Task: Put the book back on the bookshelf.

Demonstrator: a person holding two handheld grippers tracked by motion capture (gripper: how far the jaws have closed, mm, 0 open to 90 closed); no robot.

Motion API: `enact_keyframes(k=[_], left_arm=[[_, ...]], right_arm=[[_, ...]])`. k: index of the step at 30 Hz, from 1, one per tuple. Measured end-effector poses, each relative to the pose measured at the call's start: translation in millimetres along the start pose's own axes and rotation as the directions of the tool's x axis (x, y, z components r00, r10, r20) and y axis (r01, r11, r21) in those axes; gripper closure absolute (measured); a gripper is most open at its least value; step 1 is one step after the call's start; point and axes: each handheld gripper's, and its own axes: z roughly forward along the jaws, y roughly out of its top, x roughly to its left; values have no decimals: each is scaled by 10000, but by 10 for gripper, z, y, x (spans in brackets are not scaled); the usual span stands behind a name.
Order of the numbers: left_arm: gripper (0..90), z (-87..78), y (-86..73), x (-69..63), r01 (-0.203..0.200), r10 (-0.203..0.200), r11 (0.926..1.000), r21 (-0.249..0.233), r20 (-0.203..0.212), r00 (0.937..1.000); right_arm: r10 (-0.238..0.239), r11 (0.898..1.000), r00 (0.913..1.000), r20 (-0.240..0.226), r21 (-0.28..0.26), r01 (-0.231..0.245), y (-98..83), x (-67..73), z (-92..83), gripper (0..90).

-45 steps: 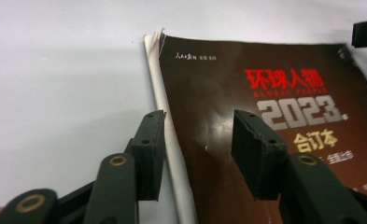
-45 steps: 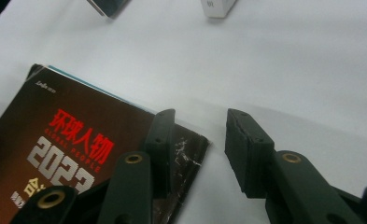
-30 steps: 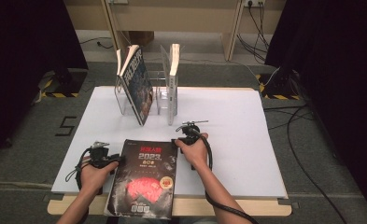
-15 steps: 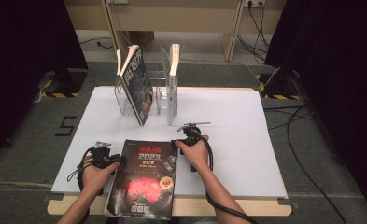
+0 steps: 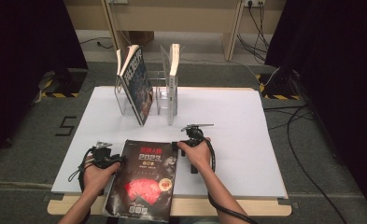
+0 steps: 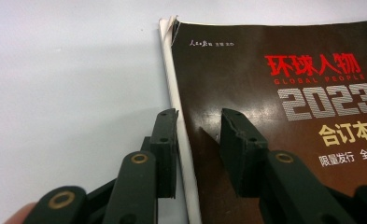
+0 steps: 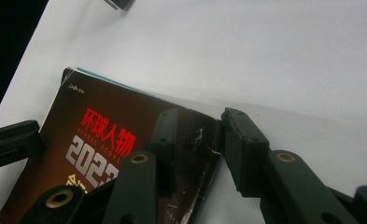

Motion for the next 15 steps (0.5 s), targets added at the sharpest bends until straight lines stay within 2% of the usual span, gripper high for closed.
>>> enact_keyframes(k=[5, 9, 15], left_arm=[[668, 0, 0, -6, -10, 10, 10000, 14, -10, 10000], [668, 0, -3, -5, 10, -10, 10000, -8, 5, 10000], [669, 0, -2, -9, -12, 12, 10000, 4, -7, 10000]], right_arm=[[152, 9998, 9998, -138, 159, -149, -8, -20, -24, 673], [-60, 9996, 10000, 71, 290, 58, -2, 6, -32, 669], [81, 9991, 10000, -16, 413, -81, -18, -7, -52, 669]])
